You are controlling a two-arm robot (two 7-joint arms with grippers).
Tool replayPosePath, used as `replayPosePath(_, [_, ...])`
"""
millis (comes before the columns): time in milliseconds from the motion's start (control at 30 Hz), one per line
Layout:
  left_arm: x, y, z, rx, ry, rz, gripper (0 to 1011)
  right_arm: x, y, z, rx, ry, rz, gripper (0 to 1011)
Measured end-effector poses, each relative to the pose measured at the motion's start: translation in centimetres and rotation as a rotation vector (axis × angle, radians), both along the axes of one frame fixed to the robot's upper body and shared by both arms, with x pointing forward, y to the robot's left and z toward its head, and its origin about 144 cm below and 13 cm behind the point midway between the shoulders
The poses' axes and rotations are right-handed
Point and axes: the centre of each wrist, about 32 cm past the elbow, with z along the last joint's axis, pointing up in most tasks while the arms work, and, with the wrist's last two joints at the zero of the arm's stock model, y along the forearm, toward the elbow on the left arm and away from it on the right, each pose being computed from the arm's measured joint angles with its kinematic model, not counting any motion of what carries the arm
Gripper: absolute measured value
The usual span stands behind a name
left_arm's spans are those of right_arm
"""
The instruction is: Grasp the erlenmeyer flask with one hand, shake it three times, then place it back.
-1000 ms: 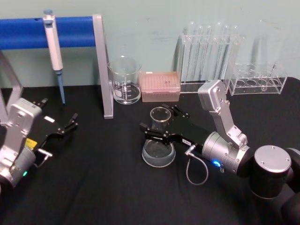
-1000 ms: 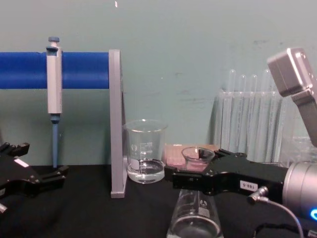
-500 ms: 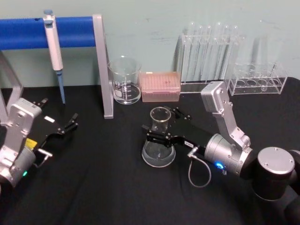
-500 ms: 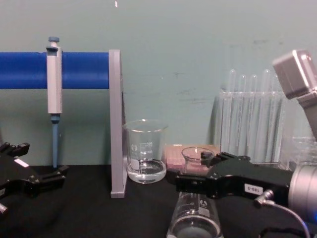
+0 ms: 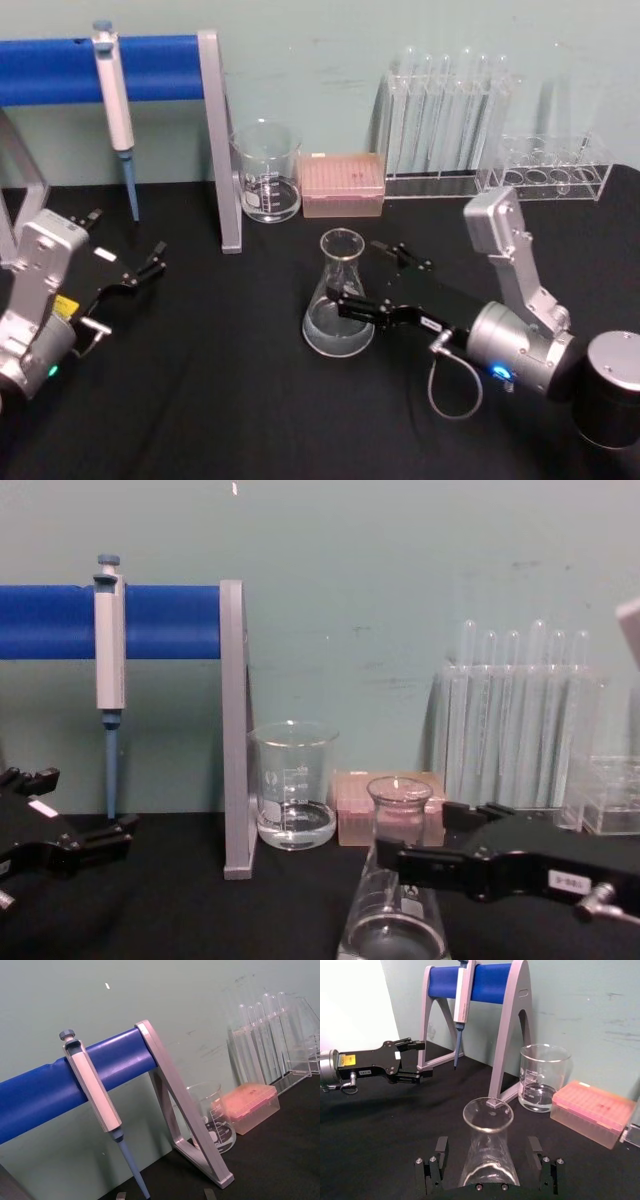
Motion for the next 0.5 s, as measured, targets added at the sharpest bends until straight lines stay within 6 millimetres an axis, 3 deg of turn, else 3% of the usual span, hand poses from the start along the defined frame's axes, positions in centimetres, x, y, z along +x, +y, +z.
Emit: replayPosePath(500, [0.0, 0.0, 0.0, 0.000, 0.000, 0.000, 1001, -2.5, -3.0, 1.0, 0.027, -0.009, -0.036, 1002])
